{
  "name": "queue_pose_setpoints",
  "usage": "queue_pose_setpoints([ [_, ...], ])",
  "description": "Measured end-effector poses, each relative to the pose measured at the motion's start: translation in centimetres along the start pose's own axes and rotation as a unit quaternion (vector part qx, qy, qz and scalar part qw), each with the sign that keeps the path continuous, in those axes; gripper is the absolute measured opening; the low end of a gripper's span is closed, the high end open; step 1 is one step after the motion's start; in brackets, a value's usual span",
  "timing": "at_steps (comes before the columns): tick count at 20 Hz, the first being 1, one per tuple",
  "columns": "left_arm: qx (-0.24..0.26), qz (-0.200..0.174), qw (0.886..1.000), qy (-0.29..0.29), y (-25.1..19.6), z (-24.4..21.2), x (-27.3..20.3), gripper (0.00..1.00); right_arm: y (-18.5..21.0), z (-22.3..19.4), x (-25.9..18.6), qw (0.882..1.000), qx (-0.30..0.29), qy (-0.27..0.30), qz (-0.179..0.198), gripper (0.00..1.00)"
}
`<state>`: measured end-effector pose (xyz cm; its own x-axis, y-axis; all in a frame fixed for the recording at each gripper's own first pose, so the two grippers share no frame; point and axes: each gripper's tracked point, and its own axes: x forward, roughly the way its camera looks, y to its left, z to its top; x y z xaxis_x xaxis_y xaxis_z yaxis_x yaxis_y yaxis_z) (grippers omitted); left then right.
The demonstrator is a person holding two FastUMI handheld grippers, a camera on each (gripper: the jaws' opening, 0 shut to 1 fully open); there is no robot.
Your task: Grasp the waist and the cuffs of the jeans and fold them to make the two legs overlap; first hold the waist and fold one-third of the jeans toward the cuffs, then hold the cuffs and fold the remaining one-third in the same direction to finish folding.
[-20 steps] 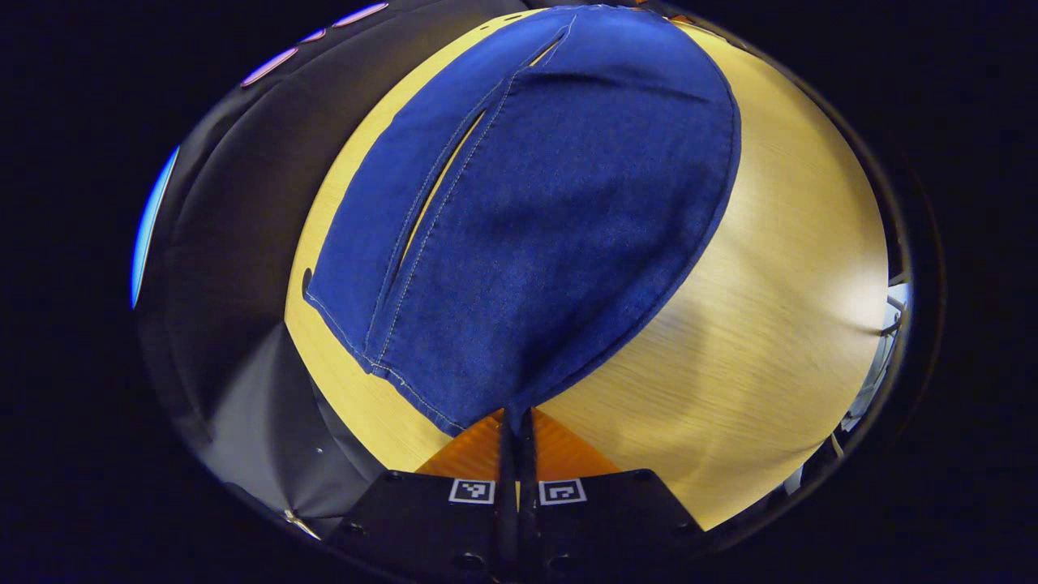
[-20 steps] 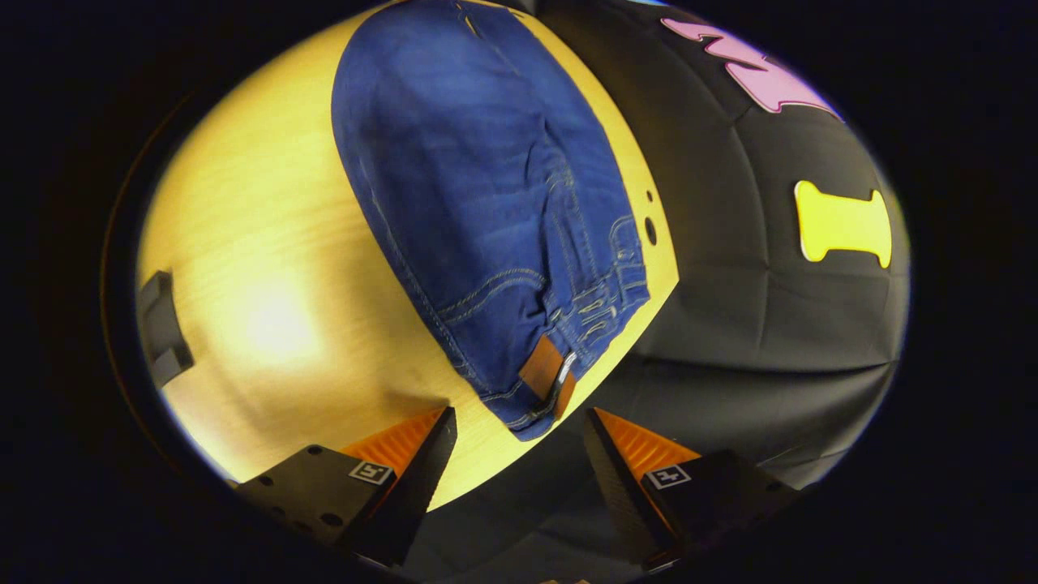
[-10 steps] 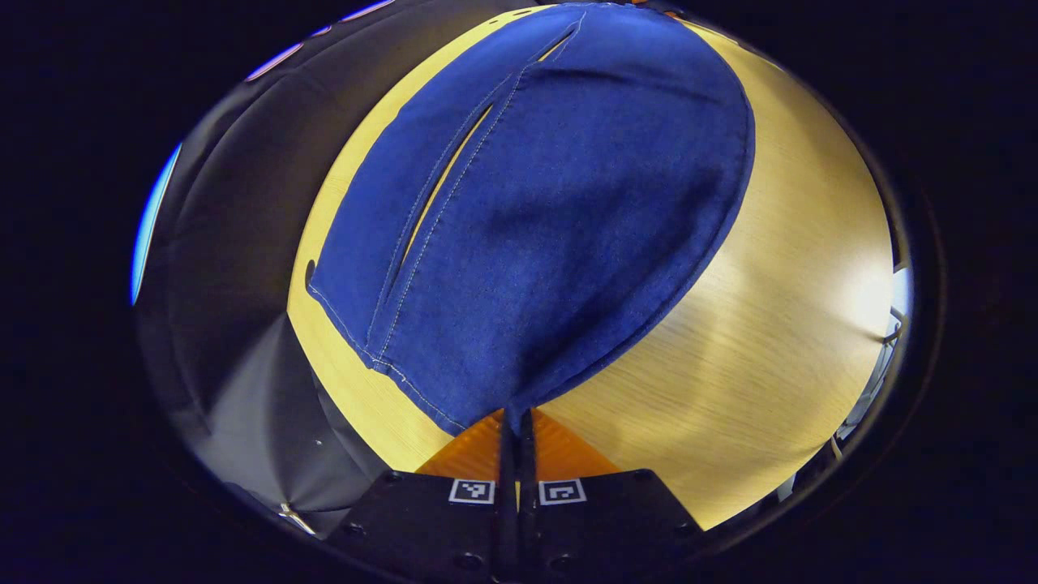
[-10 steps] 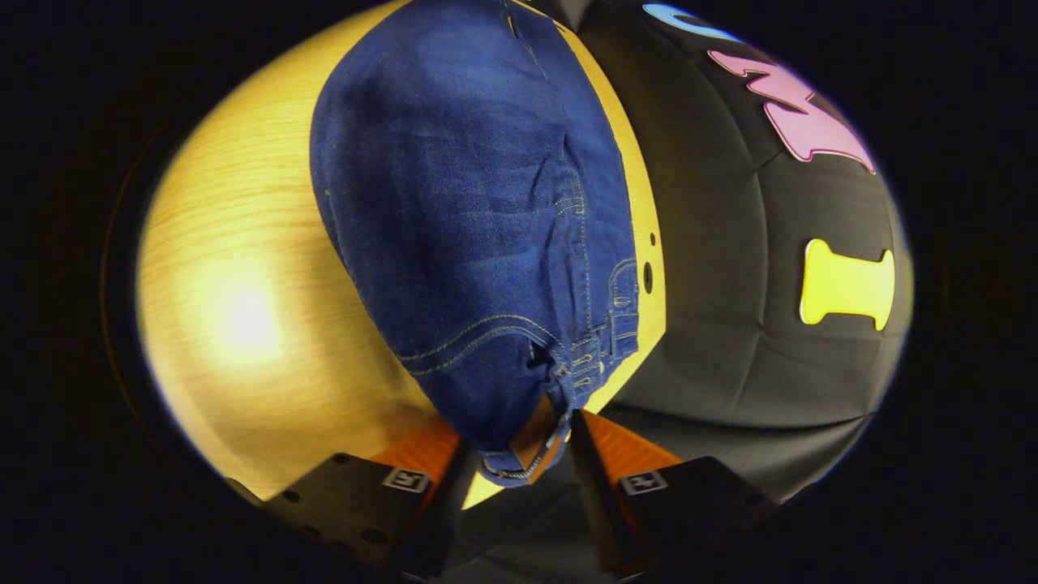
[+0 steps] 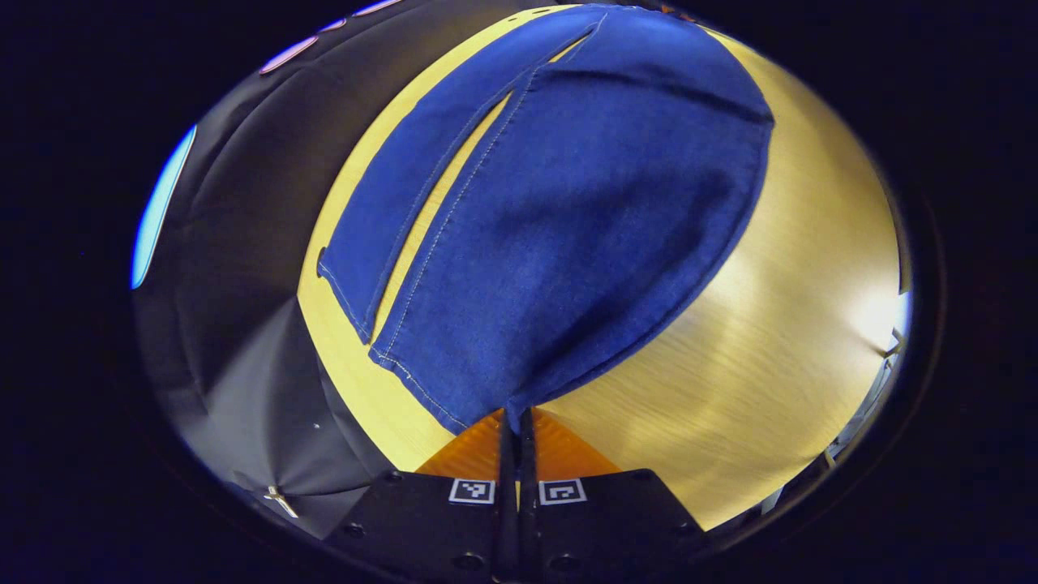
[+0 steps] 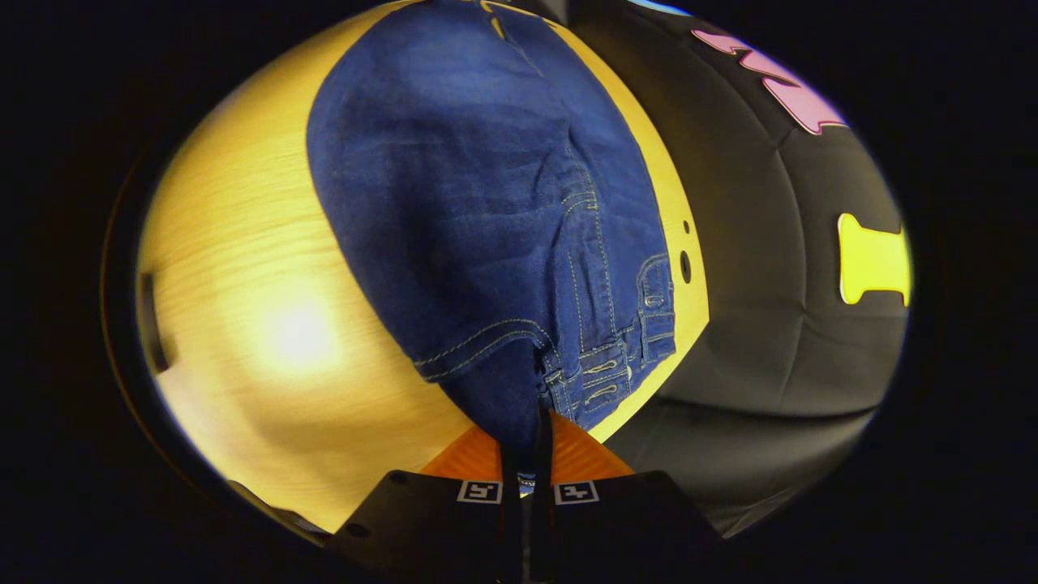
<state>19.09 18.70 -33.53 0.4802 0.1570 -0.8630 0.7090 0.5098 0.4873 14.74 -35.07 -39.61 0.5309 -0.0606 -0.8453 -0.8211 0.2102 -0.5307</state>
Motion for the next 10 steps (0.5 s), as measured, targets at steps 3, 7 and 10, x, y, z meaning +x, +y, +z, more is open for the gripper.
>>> queue_pose_setpoints([
  [3,-0.05,-0.022,0.999,-0.005,-1.3,0.3,-1.5,0.06,-0.2,0.3,0.1,1.0,-0.012,0.001,0.007,0.08],
  [7,-0.18,-0.018,0.983,-0.032,1.6,2.7,-2.2,0.06,-4.3,1.3,-2.1,0.996,0.086,-0.024,-0.025,0.08],
  [10,-0.307,-0.034,0.95,-0.052,4.2,5.7,-3.4,0.06,-9.6,3.3,-4.5,0.981,0.175,-0.054,-0.065,0.08],
])
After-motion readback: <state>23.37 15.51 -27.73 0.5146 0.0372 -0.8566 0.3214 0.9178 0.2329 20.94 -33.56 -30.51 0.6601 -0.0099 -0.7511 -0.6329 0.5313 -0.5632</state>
